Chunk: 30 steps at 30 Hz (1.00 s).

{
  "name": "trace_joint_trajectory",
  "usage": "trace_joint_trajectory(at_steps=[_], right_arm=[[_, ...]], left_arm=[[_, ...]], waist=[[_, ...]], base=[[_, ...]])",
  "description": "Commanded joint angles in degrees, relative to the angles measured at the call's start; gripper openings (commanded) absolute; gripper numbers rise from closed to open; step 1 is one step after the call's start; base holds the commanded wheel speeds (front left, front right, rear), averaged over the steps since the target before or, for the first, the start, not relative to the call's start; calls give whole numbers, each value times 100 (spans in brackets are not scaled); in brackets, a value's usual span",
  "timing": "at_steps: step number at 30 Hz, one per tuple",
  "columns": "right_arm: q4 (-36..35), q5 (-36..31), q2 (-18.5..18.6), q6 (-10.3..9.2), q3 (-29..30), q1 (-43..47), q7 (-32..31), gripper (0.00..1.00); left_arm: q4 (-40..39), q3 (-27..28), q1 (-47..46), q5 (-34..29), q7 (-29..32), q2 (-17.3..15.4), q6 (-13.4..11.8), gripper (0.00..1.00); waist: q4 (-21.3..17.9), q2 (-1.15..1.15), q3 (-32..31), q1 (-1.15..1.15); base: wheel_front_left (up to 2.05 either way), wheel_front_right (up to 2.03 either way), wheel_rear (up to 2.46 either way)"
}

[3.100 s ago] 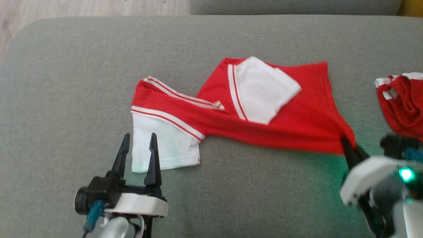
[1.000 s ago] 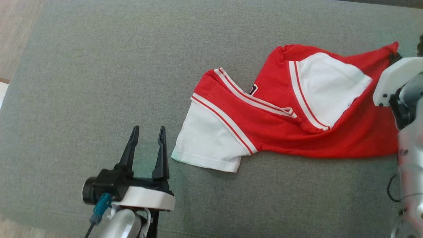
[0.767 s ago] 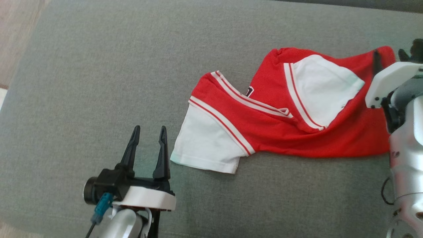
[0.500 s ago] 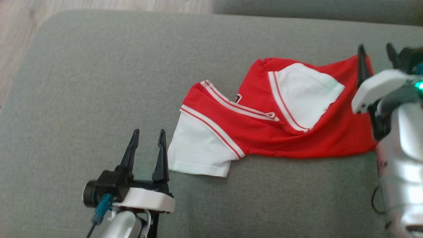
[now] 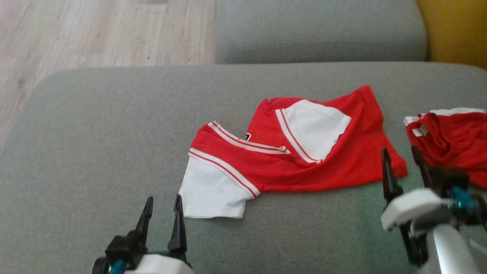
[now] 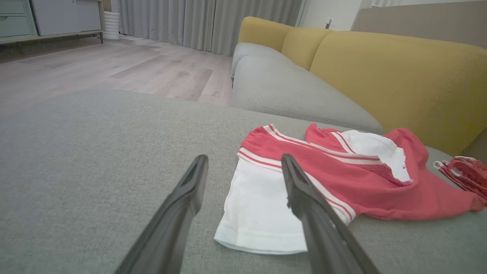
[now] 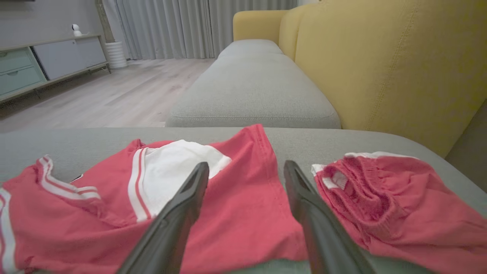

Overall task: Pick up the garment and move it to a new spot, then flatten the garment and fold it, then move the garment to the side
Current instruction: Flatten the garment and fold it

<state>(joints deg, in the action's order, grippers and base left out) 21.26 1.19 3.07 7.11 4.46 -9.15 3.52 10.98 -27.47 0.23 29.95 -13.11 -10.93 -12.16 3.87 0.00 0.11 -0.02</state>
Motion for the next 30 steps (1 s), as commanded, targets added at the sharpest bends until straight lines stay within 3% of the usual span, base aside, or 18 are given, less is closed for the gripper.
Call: trace_joint_trajectory(at_steps=[1, 12, 30], right_arm=[[-406, 146, -15, 37, -212, 43, 38, 100], [-1776, 629, -18, 37, -378, 1286, -187, 100], [-2049, 695, -19, 37, -546, 1534, -458, 100]], left_arm=[[-162, 241, -118, 25, -1, -98, -32, 100], [-172, 224, 7, 82, 165, -199, -106, 100], [-235, 144, -27, 57, 321, -293, -209, 100]], waist=[[-46, 0, -107, 2], [70, 0, -234, 2], [77, 0, -185, 2]], base=[[0, 0, 0], [0, 0, 0], [0, 0, 0]])
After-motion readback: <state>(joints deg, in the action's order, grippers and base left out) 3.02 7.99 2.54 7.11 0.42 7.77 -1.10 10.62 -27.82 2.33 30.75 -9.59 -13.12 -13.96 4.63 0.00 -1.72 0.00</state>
